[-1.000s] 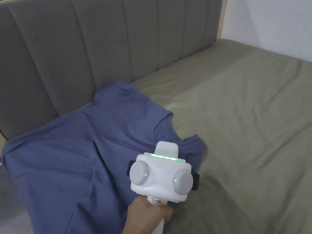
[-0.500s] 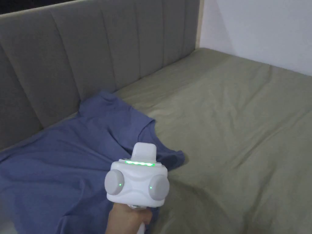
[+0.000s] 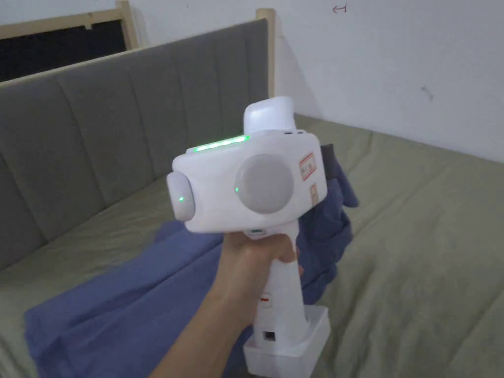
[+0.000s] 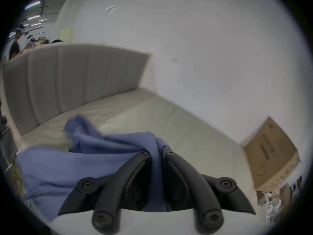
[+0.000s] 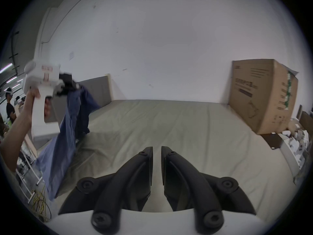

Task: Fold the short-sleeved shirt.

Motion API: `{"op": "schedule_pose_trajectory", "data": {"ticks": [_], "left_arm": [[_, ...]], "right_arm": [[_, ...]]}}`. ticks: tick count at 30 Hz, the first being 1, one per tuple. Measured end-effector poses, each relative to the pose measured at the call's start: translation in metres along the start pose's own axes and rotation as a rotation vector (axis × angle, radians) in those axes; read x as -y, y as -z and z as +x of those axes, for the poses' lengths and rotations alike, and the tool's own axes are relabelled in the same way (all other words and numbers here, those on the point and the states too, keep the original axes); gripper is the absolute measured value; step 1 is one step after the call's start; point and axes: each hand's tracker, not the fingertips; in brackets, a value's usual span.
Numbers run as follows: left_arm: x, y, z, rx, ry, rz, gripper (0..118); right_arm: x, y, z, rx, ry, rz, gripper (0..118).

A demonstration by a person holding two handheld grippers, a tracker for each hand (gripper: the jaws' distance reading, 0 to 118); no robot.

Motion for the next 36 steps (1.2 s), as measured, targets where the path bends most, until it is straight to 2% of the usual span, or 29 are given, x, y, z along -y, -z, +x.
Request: {"op": "schedule_pose_trajectory", "data": {"ticks": [3, 6, 11, 16, 20, 23, 26, 30, 32, 33, 34, 35, 36], "left_arm": [[-0.005, -0.006, 0.074, 0.196, 0.017, -0.006, 10], [0.008, -0.016, 0.139, 0.325, 0.064, -0.032, 10], [0.083, -0.038, 0.222, 0.477, 0.203, -0.199, 10], [0.206, -0.047, 0.263, 0.515, 0.364, -0.475, 10], [0.307, -0.05, 0.286, 0.486, 0.51, -0.715, 10], [0.36, -0.057, 0.297, 0.472, 0.669, -0.799, 10], [0.397, -0.062, 0.304, 0.475, 0.769, -0.846, 10], [0.411, -0.062, 0.307, 0.447, 0.822, -0.857, 10], [0.411, -0.054, 0.305, 0.462, 0.799, -0.873, 11], [0.405, -0.051, 0.303, 0.489, 0.754, -0.897, 19], [0.397, -0.049, 0.3, 0.516, 0.708, -0.914, 43], [0.385, -0.048, 0.296, 0.536, 0.649, -0.934, 83], [0.373, -0.049, 0.292, 0.545, 0.605, -0.95, 118]], "right_arm": [[0.0, -0.025, 0.034, 0.089, 0.04, 0.011, 12], [0.002, -0.047, 0.065, 0.187, 0.068, 0.018, 12], [0.011, -0.089, 0.125, 0.366, 0.123, 0.009, 12], [0.024, -0.129, 0.179, 0.541, 0.174, -0.026, 12], [0.038, -0.156, 0.209, 0.653, 0.242, -0.055, 12], [0.049, -0.168, 0.221, 0.694, 0.28, -0.082, 12], [0.058, -0.172, 0.225, 0.708, 0.303, -0.108, 12], [0.062, -0.173, 0.224, 0.702, 0.326, -0.121, 12], [0.06, -0.174, 0.22, 0.686, 0.332, -0.115, 12], [0.058, -0.174, 0.218, 0.679, 0.331, -0.111, 12], [0.056, -0.174, 0.216, 0.669, 0.328, -0.107, 12], [0.054, -0.173, 0.213, 0.654, 0.323, -0.101, 12], [0.051, -0.173, 0.21, 0.642, 0.318, -0.097, 12]]}}
